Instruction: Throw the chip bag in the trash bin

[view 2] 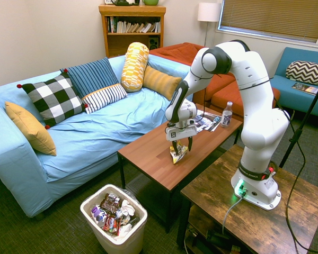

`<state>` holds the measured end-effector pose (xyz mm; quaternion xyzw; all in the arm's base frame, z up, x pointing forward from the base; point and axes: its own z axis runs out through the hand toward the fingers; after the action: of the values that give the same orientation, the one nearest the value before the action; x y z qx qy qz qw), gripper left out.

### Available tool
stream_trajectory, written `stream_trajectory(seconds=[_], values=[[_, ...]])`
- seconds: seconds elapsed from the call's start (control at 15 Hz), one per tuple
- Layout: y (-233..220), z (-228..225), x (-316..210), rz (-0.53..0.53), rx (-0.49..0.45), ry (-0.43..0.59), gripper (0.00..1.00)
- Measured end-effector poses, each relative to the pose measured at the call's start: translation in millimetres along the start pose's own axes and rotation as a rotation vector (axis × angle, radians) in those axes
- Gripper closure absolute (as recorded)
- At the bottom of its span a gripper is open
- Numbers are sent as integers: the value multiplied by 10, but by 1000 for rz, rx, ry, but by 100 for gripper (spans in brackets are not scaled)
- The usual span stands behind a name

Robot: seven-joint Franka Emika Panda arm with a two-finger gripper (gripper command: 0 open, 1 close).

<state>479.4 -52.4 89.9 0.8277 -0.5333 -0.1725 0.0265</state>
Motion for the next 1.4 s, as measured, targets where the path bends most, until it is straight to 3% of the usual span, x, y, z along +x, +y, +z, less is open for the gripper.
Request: stream_trajectory(seconds=[1.13,1.4], values=[[-126,-22,37,0,37,-13,100],[-122,-139,88,-27,93,-11,100]])
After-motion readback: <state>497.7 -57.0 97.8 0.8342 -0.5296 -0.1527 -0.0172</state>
